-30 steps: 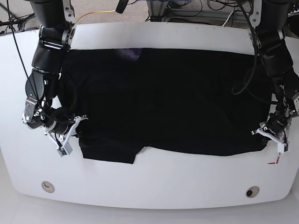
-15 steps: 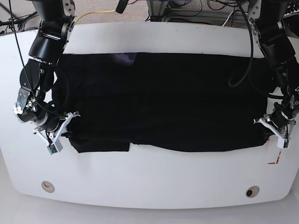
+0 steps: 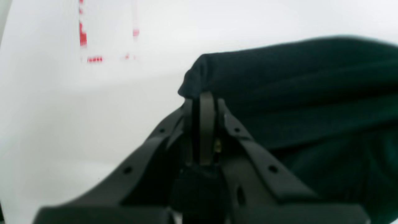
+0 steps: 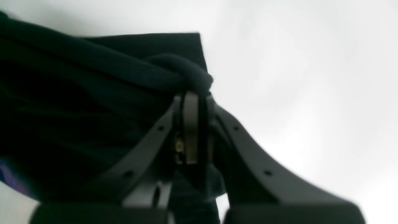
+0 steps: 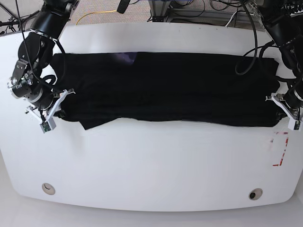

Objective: Fold the T-shirt properly
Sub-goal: 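Grasp the hem with both grippers and fold it toward the collar, then release the hem and regrasp the folded strip ends with both grippers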

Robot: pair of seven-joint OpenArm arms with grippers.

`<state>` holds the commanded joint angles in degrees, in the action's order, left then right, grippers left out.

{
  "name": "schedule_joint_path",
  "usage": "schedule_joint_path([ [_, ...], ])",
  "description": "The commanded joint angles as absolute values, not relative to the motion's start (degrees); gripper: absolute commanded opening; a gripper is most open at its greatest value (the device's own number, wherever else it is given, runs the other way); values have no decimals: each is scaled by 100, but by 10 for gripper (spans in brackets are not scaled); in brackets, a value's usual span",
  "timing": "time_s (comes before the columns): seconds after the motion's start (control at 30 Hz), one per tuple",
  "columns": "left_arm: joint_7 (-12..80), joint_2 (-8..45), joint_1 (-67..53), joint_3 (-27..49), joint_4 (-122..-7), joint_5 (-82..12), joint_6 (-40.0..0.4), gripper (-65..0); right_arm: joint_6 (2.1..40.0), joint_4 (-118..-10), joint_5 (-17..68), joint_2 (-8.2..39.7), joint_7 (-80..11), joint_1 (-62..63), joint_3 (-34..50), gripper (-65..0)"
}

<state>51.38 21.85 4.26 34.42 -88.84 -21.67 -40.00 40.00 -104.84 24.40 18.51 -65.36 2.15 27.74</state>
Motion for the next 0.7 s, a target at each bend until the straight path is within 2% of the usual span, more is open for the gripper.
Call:
schedule_joint_path([
  [0.13,5138,2229,-13,3442,-9262,-2202,-4000,-650,4000,-10791,2440,1833,-6536,-163,2782,-650],
  [0.23,5138,2229,-356,3442,-9446,-2202,-4000,-650,4000,-10949,2431,1648,-6536,-435,2862,-650],
  [0.5,5138,2229,-1095,3916,-9464,-2167,-4000,-650,4000,-11037,2431,1376,-6536,-1068,3327,-650],
  [0.7,5138,2246,-1490,3960,-9455,-2167,-4000,-650,4000,-11046,2431,1235,-6536,-1473,3380,-650],
])
